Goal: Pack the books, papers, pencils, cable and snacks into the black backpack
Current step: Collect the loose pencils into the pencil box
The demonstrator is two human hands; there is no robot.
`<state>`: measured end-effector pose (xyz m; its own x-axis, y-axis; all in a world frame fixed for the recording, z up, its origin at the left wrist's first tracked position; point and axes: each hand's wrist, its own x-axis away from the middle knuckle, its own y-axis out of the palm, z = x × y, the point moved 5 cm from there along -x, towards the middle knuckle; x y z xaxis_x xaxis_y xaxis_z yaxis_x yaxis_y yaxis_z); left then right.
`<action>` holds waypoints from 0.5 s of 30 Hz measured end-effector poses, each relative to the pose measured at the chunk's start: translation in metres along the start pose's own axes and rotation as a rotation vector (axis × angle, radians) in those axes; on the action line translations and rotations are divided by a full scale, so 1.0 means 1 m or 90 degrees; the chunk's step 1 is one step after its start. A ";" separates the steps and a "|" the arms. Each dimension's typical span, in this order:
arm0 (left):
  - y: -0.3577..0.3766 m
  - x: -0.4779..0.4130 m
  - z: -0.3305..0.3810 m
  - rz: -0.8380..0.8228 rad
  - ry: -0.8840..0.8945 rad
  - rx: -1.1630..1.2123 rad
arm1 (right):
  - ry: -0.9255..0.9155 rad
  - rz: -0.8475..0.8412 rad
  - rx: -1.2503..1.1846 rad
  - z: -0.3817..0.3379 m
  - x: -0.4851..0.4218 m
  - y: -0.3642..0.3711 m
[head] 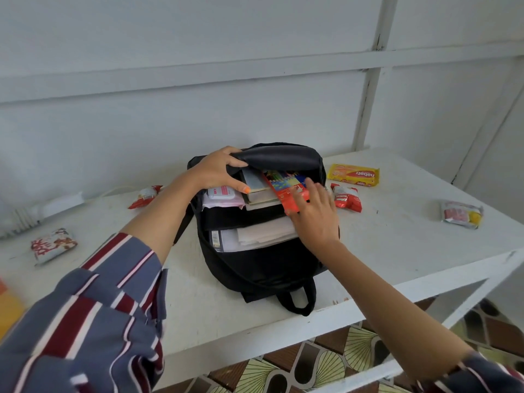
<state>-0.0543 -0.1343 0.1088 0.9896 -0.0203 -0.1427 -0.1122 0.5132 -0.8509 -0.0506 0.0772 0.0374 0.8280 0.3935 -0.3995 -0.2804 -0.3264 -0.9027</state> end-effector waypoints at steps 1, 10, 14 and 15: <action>0.000 0.000 0.000 -0.001 0.000 -0.001 | -0.046 -0.012 0.016 -0.005 0.004 0.004; 0.000 0.000 -0.001 -0.005 -0.007 0.008 | -0.082 -0.167 0.090 -0.012 -0.013 0.034; 0.000 -0.001 -0.002 -0.005 -0.011 0.016 | -0.077 -0.163 0.067 -0.016 -0.027 0.035; 0.000 -0.002 -0.003 -0.005 -0.011 0.017 | -0.075 -0.158 0.061 -0.015 -0.027 0.036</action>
<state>-0.0563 -0.1365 0.1075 0.9919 -0.0099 -0.1269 -0.1019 0.5353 -0.8385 -0.0758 0.0421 0.0182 0.8168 0.5497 -0.1750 -0.1251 -0.1274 -0.9839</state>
